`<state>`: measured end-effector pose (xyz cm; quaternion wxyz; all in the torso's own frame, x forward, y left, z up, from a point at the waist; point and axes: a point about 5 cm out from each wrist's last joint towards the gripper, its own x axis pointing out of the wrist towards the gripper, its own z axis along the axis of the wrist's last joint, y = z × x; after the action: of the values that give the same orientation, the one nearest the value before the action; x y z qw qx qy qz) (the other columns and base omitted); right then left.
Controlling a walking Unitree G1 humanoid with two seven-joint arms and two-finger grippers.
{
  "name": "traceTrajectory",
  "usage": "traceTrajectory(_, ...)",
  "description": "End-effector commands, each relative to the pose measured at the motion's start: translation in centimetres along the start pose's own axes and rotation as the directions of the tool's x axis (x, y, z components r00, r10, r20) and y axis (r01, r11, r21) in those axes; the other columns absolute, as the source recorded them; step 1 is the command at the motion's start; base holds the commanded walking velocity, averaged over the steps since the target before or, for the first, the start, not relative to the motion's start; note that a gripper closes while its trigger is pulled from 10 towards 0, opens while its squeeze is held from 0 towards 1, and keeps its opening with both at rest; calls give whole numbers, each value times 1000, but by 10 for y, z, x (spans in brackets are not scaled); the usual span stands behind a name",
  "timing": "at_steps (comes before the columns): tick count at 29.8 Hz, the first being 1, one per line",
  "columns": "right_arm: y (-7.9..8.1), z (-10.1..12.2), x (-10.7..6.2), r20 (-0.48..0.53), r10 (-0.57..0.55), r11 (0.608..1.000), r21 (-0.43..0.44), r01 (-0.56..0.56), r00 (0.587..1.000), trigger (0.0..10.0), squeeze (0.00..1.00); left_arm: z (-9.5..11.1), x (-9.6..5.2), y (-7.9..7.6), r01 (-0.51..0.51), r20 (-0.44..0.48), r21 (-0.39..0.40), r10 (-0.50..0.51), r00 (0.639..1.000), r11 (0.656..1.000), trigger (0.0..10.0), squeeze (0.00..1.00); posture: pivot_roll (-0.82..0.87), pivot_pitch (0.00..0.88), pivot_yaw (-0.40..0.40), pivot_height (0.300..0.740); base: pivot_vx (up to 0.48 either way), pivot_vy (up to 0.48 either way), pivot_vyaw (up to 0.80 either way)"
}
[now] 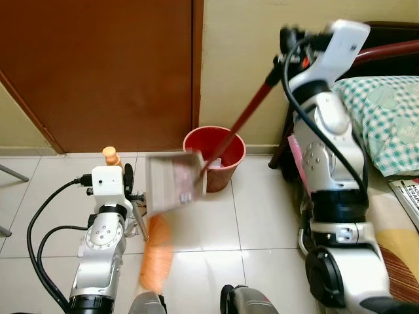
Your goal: Sweep floor
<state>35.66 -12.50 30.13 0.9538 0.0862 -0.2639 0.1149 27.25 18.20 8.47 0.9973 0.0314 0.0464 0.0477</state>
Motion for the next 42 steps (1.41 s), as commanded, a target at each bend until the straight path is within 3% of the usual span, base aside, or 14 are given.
traceTrajectory(1, 5, 22, 10, 115, 52, 995, -88, -42, 992, 10000, 0, -15, -3, -2, -3, -74, -1, 3, 997, 1000, 10000, 0, -20, 73, -43, 740, 0, 0, 0)
traceTrajectory(3, 6, 25, 12, 136, 73, 990, -131, -55, 988, 10000, 0, -14, -3, -2, -3, -72, -2, 3, 997, 1000, 10000, 0, -19, 73, -44, 740, 0, 0, 0)
traceTrajectory(4, 8, 28, 15, 159, 101, 975, -213, -66, 982, 10000, 0, -14, -2, -2, -5, -71, -2, 5, 997, 1000, 10000, 0, -16, 74, -47, 740, 0, 0, 0)
traceTrajectory(7, 13, 30, 18, 178, 146, 939, -335, -79, 973, 10000, 0, -15, -3, -2, -8, -72, -3, 8, 997, 1000, 10000, 0, -14, 75, -48, 740, 0, 0, 0)
traceTrajectory(13, 24, 23, 16, 183, 210, 889, -444, -110, 961, 10000, 0, -17, -5, -2, -4, -73, 1, 4, 997, 1000, 10000, 0, -13, 73, -48, 740, 0, 0, 0)
traceTrajectory(15, 36, 12, 11, 179, 278, 850, -503, -155, 944, 10000, 0, -17, -4, -2, -1, -72, 5, 1, 997, 1000, 10000, 0, -11, 72, -46, 740, 0, 0, 0)
traceTrajectory(28, 68, -17, -5, 184, 442, 744, -622, -245, 878, 10000, 0, -15, -1, -5, 2, -63, 6, -2, 998, 1000, 10000, 0, -5, 76, -50, 740, 0, 0, 0)
traceTrajectory(31, 83, -31, -17, 154, 537, 683, -656, -320, 830, 10000, 0, -16, -3, -9, 6, -64, 2, -6, 998, 1000, 10000, 0, -1, 79, -54, 740, 0, 0, 0)
traceTrajectory(32, 83, -31, -17, 154, 537, 683, -656, -320, 830, 10000, 0, -16, -3, -9, 6, -64, 2, -6, 998, 1000, 10000, 0, -1, 79, -54, 740, 0, 0, 0)
traceTrajectory(37, 96, -52, -35, 97, 631, 605, -682, -410, 769, 10000, 0, -16, -2, -9, 6, -62, 1, -6, 998, 1000, 10000, 0, -2, 82, -56, 740, 0, 0, 0)
traceTrajectory(40, 98, -54, -37, 89, 644, 592, -686, -422, 760, 10000, 0, -16, -2, -9, 6, -62, 1, -6, 998, 1000, 10000, 0, -5, 82, -56, 740, 0, 0, 0)
traceTrajectory(42, 102, -62, -46, 64, 680, 554, -698, -455, 730, 10000, 0, -16, -2, -10, 9, -61, 1, -8, 998, 1000, 10000, 0, -8, 84, -56, 740, 0, 0, 0)
